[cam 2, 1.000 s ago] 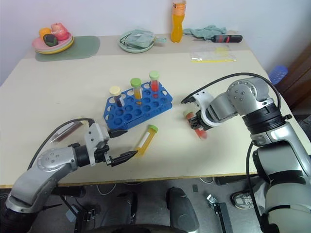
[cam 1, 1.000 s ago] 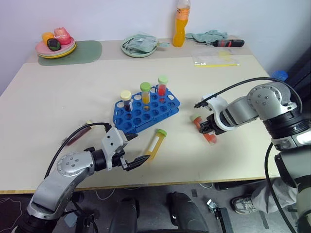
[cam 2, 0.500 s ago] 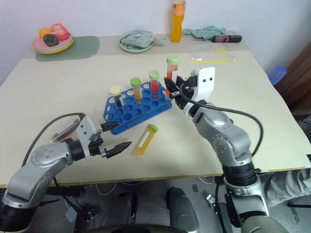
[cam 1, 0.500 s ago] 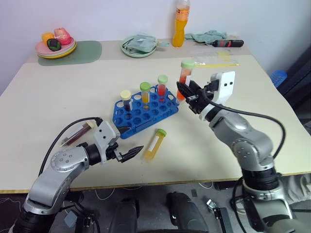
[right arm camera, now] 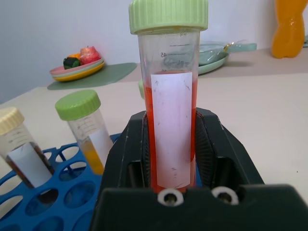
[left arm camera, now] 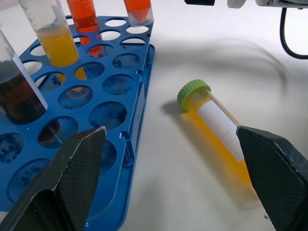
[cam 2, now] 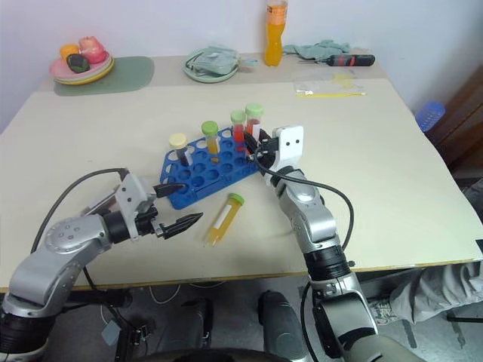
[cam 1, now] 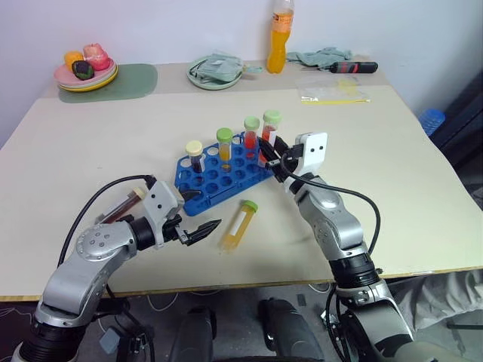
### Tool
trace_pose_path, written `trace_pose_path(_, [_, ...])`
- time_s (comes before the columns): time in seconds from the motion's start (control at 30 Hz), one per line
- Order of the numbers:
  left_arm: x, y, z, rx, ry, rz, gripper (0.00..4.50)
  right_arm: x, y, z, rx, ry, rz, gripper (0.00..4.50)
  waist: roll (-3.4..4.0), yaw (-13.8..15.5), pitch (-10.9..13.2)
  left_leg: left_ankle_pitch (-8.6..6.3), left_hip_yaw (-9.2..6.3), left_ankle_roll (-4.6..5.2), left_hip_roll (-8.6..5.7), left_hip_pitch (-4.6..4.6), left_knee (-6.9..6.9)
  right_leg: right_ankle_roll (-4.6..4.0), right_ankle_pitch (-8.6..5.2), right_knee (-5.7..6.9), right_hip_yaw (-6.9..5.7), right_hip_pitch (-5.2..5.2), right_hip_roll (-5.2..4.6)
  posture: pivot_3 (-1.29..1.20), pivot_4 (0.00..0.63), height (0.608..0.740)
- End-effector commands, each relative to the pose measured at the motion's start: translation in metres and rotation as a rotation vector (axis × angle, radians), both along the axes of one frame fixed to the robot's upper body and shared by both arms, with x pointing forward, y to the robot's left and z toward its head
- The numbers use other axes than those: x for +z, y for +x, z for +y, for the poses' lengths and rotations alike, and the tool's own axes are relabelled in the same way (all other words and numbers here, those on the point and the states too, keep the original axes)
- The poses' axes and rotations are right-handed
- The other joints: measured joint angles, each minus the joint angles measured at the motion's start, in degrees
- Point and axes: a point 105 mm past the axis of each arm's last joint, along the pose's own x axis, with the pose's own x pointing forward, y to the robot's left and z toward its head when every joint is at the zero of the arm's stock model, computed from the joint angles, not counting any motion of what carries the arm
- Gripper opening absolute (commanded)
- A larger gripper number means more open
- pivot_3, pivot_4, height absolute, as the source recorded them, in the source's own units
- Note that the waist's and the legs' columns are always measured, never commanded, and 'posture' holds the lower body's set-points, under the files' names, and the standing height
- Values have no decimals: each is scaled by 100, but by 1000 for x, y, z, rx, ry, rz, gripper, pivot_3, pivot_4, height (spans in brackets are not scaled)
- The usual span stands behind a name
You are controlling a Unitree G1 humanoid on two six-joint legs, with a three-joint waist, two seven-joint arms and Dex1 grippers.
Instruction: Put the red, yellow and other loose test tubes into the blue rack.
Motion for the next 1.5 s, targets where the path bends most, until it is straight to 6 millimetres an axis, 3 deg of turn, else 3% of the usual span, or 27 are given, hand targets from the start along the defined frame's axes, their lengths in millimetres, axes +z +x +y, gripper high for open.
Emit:
trace_pose_path(0.03, [14, -4, -1, -7, -15, -50, 4500, 16, 3, 1, -15, 17, -71, 792, 0, 5, 0, 0, 0, 0, 0, 0, 0, 0, 0, 1, 0, 0, 0, 0, 150, 740])
trace_pose_path(0.3, [17, -5, -2, -10, -15, -53, 4500, 6, 11, 1, -52, 7, -68, 792, 0, 4, 0, 1, 0, -1, 0, 3, 1, 0, 0, 5, 1, 0, 0, 0, 150, 740])
trace_pose_path(0.57, [18, -5, -2, -13, -13, -54, 4500, -2, 3, 4, -29, -24, -92, 792, 0, 3, 0, 1, 1, -2, -1, 3, 1, 0, 0, 6, 2, 0, 0, 0, 150, 740])
trace_pose_path(0.9, [20, -5, -3, -18, -13, -55, 4500, -6, 5, -2, -60, -19, -82, 792, 0, 0, 0, 1, 1, -2, -1, 7, 2, -1, 0, 11, 3, 0, 0, 0, 150, 740])
trace_pose_path(1.4, [21, -6, -1, -14, -6, -56, 4500, -9, 8, 9, -30, 12, -91, 792, 0, -14, 0, 2, 1, -4, -1, 9, 1, -1, 0, 14, 5, 0, 1, 0, 150, 740])
trace_pose_path(1.43, [21, -6, -1, -13, -6, -56, 4500, -8, 7, 9, -28, 15, -95, 1828, 0, -14, 0, 2, 1, -4, -1, 9, 1, -1, 0, 14, 5, 0, 1, 0, 150, 740])
trace_pose_path(1.5, [22, -6, -1, -11, -4, -55, 4500, -3, 5, 8, -30, 11, -118, 2558, 1, -14, 0, 2, 1, -4, -1, 9, 1, -1, 0, 14, 5, 0, 1, 0, 150, 740])
